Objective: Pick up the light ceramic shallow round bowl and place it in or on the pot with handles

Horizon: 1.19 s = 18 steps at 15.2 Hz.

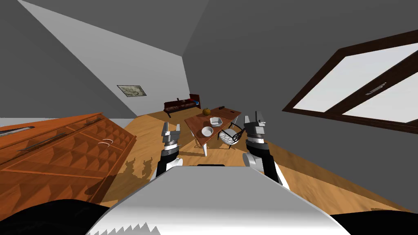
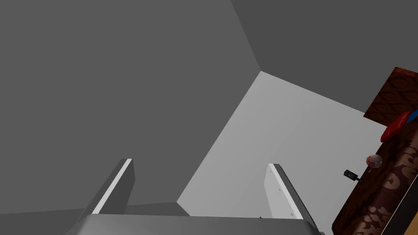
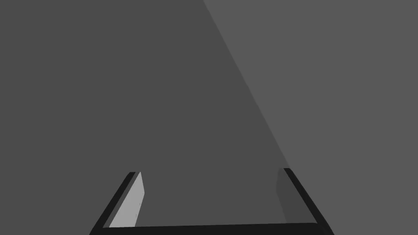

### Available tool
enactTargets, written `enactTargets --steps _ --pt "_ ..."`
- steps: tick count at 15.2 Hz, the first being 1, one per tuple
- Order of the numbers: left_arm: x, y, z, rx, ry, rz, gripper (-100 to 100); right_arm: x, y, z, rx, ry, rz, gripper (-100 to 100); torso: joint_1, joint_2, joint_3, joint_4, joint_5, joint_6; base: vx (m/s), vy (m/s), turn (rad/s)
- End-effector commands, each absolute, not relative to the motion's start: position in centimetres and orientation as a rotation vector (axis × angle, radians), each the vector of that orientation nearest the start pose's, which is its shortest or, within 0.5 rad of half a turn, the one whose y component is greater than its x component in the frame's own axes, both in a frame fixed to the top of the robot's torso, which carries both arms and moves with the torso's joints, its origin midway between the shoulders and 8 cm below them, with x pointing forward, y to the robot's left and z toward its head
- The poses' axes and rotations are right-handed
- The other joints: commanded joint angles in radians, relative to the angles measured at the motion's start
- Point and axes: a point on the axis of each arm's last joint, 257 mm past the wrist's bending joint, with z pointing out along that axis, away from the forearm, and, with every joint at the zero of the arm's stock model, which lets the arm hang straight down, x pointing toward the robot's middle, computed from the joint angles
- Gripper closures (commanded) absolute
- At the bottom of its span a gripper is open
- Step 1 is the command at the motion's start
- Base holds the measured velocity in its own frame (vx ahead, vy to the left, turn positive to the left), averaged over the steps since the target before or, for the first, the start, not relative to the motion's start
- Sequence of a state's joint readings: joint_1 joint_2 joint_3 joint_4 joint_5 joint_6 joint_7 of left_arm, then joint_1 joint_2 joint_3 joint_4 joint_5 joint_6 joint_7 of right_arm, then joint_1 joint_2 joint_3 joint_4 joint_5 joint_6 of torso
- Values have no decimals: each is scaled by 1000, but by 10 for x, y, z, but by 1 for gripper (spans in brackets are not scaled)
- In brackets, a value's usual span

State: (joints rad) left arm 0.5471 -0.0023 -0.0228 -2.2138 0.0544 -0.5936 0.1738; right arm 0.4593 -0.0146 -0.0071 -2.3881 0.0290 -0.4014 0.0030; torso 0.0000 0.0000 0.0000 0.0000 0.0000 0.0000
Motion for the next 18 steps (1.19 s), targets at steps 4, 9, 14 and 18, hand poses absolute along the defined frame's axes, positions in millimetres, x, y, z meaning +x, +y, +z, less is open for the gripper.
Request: enactTargets --steps 4,9,14,18 --pt "343 285 -17 -790 635 -1483 -100 340 -270 67 591 606 1297 0 -2 -1 -1 0 0 0 18 -27 -54" --pt "354 298 -51 -889 766 -1438 -100 340 -270 67 591 606 1297 0 -4 -3 -2 -1 -1 0 44 -57 -75" --pt "361 309 -79 -987 840 -1395 -100 340 -270 67 591 606 1297 0 -5 -3 -2 -1 -1 0 47 -67 -77" --pt "363 322 -105 -1082 896 -1351 -100 339 -270 67 591 606 1297 0 -4 -3 -2 -1 -1 0 45 -60 -62"
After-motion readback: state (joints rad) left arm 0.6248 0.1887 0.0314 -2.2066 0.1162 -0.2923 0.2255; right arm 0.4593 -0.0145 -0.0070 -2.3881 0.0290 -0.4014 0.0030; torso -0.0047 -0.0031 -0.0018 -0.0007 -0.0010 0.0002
